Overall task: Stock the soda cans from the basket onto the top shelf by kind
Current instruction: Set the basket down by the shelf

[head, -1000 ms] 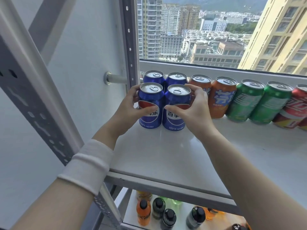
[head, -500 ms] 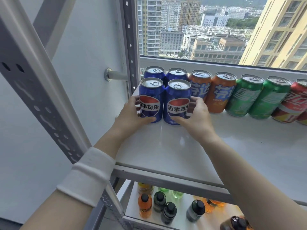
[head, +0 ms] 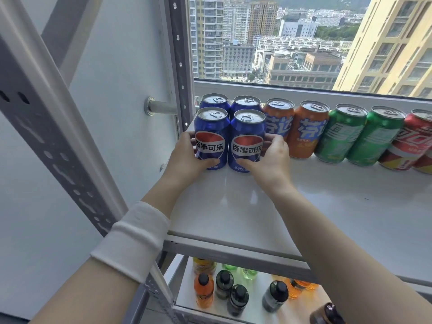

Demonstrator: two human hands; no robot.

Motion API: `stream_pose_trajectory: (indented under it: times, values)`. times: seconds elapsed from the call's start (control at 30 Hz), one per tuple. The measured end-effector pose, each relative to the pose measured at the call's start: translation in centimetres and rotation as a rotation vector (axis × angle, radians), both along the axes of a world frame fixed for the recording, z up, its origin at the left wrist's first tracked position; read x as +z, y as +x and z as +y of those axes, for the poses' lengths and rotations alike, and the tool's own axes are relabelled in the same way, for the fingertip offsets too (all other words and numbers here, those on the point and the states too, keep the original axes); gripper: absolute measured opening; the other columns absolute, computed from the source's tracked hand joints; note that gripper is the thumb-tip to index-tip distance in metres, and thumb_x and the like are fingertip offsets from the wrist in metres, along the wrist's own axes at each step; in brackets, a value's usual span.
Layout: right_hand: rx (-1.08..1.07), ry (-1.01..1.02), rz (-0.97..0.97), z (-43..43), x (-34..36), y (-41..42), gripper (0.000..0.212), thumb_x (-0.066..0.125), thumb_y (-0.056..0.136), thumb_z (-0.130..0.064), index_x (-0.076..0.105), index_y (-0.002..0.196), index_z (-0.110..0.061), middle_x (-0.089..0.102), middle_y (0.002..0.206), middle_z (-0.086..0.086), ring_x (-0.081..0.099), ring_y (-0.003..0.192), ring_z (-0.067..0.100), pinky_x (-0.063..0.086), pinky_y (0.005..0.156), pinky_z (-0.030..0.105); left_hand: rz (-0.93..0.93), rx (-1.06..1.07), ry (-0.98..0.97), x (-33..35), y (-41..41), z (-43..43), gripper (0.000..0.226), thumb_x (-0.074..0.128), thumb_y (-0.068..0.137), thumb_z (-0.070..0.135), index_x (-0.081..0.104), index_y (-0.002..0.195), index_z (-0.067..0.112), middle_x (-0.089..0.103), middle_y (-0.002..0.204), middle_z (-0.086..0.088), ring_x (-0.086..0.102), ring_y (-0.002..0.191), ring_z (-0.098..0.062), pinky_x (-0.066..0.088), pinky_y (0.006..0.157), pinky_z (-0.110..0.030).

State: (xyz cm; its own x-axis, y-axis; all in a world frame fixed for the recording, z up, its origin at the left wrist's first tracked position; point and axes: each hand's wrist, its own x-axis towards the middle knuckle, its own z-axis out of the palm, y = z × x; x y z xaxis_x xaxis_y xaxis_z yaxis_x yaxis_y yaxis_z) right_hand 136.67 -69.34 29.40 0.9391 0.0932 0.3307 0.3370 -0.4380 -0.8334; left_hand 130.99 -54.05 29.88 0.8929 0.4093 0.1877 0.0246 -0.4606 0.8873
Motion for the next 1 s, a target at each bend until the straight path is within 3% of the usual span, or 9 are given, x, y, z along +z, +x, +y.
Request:
stream_pose_trajectory:
  times: [0.33, 0.67, 0.83, 0.9, 1.0]
  values:
    - [-0.023, -0.024, 0.004, 0.1, 0.0, 0.1, 0.072, 0.084, 0.062, -0.015, 0.042, 0.119, -0.006, 0.044, 0.126, 0.011, 0.042, 0.119, 0.021, 0.035, 0.096, 0.022, -0.011, 0.010, -0.010, -0.1, 0.5, 0.0, 0.070, 0.079, 0.069, 0.007, 0.039, 0.126, 0.011, 0.048, 0.111, 0.006, 0.049, 0.101, -0.011, 0.045, 0.086, -0.025]
    - [-0.024, -0.057, 0.012, 0.2, 0.0, 0.2, 0.073, 0.084, 0.063, -0.019, 0.040, 0.119, -0.007, 0.043, 0.126, 0.011, 0.039, 0.121, 0.022, 0.036, 0.098, 0.024, -0.002, 0.014, -0.009, -0.2, 0.5, 0.0, 0.071, 0.078, 0.069, 0.008, 0.038, 0.127, 0.011, 0.051, 0.119, 0.001, 0.050, 0.104, -0.012, 0.047, 0.091, -0.029]
    - [0.002, -0.067, 0.017, -0.1, 0.1, -0.2, 0.076, 0.083, 0.064, -0.019, 0.038, 0.125, -0.007, 0.042, 0.129, 0.011, 0.036, 0.125, 0.021, 0.034, 0.102, 0.025, -0.024, 0.021, -0.015, -0.1, -0.3, -0.8, 0.073, 0.075, 0.073, 0.008, 0.035, 0.134, 0.011, 0.050, 0.128, -0.001, 0.047, 0.106, -0.008, 0.044, 0.086, -0.019]
    - [0.019, -0.060, 0.027, -0.4, 0.3, -0.7, 0.080, 0.082, 0.065, -0.020, 0.036, 0.130, -0.008, 0.040, 0.131, 0.010, 0.036, 0.126, 0.021, 0.033, 0.105, 0.027, -0.028, 0.023, -0.020, -0.2, -0.8, -1.1, 0.076, 0.073, 0.076, 0.009, 0.030, 0.139, 0.012, 0.047, 0.131, 0.001, 0.047, 0.114, -0.010, 0.043, 0.086, -0.013]
    - [0.017, -0.075, 0.023, -1.3, 0.3, -1.7, 0.085, 0.081, 0.067, -0.023, 0.032, 0.135, -0.008, 0.038, 0.134, 0.011, 0.037, 0.127, 0.021, 0.032, 0.106, 0.027, 0.030, 0.091, 0.059, -0.3, -1.8, -1.3, 0.084, 0.070, 0.081, 0.021, 0.018, 0.146, 0.013, 0.030, 0.151, -0.004, 0.032, 0.136, -0.019, 0.033, 0.106, -0.029]
